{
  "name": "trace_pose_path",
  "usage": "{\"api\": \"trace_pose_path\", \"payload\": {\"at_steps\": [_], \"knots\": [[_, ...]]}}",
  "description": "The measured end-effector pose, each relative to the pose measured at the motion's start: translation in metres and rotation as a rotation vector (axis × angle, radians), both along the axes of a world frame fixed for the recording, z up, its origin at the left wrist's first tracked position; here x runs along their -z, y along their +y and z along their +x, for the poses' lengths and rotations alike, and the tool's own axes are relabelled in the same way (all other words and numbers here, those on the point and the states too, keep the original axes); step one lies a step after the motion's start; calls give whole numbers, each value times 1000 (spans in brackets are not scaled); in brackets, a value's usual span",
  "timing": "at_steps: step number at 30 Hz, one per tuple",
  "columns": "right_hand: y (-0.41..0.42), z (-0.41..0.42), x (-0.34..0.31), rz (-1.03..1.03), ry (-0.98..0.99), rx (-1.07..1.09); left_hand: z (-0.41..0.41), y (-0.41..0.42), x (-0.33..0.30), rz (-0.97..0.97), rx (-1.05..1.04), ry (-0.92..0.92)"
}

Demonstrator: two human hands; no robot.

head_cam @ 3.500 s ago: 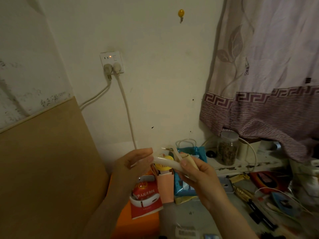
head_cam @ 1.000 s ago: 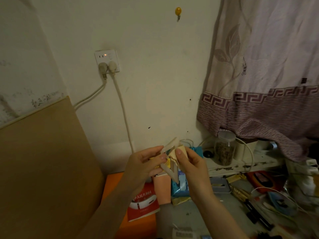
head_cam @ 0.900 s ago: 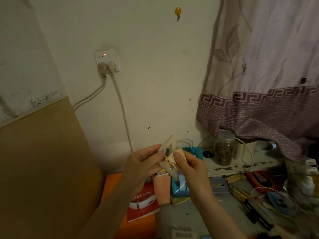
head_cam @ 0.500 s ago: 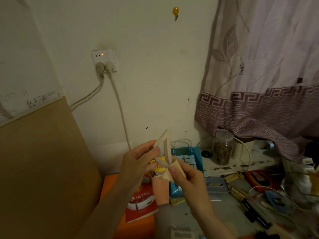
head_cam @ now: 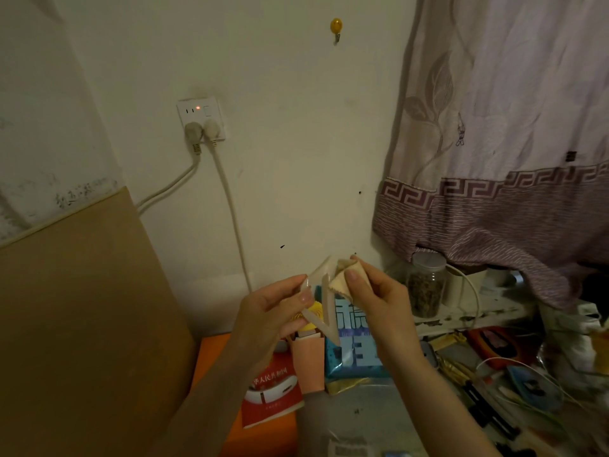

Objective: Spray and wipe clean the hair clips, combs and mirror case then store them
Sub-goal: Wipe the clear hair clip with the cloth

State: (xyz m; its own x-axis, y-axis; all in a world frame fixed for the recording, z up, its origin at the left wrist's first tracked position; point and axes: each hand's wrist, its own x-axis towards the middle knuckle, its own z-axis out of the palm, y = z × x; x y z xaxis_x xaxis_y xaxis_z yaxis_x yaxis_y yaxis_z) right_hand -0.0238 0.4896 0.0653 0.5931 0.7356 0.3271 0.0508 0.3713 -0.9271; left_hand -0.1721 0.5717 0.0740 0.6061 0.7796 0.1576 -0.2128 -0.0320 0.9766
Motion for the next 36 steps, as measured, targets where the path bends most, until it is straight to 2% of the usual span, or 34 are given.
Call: {"api": "trace_pose_path", "payload": {"at_steps": [6,17,23,27,31,36], "knots": [[3,-16,-4,32,-111,-80,2,1,-4,-10,-36,-48],[-7,-14,13,-106,-248,-205,-6,17,-16,-110,-164,-250],[-9,0,-4,-38,-197,-44,-5,16,-14,-100,-71,-167],[-7,4,-23,23,-138,28,-1,6,-10,-21,16,-84],[-5,-7,-26,49,-180,-55,4,0,-14,-13,49,-98],[-8,-14,-16,32,-240,-150,0,1,-24,3,-22,-173]]}}
